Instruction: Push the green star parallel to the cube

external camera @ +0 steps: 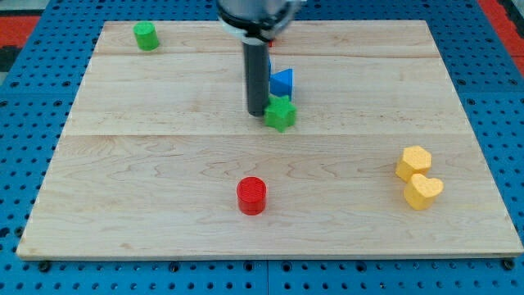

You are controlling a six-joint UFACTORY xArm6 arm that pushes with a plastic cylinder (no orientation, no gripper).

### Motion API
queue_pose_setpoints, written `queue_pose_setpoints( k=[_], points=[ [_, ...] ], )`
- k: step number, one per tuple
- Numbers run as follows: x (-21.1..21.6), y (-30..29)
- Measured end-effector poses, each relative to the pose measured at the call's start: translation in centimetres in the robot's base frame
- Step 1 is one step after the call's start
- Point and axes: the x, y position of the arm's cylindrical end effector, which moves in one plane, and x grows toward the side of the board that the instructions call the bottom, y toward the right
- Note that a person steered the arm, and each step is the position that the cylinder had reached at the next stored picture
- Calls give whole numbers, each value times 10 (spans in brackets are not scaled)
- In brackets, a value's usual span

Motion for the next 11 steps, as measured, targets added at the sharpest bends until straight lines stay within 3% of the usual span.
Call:
queue_pose_setpoints(
  k=[2,4,6,7,8,11],
  points=[
    [23,69],
    [26,7],
    [29,121],
    [13,151],
    [-36,148],
    [-121,163]
  ],
)
